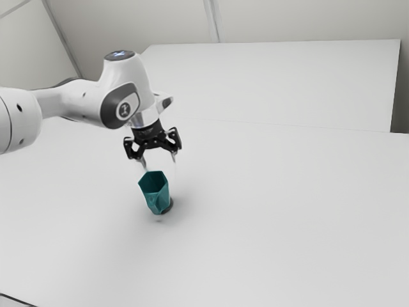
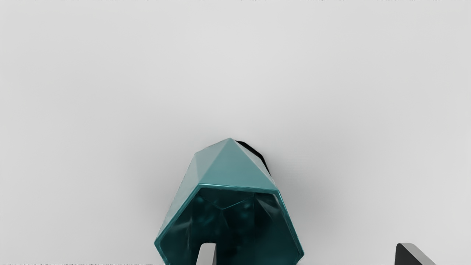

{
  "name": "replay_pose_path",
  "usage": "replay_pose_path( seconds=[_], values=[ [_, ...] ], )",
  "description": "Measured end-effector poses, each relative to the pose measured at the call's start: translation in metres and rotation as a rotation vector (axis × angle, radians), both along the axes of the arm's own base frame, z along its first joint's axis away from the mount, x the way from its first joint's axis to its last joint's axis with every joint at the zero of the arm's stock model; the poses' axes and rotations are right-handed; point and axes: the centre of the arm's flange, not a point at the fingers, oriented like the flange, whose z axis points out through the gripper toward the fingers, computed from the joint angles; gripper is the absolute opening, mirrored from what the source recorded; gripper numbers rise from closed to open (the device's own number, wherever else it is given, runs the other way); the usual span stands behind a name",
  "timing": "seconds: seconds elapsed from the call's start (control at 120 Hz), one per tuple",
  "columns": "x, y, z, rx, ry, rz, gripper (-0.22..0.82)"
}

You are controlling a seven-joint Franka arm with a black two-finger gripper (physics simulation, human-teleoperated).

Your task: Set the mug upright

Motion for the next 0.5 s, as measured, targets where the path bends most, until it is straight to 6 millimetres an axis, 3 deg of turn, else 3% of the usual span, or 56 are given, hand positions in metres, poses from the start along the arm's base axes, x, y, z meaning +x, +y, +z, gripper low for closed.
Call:
replay_pose_path(
  seconds=[0.5],
  values=[
    [0.023,-0.023,0.128,0.029,-0.103,-0.224,0.6]
  ],
)
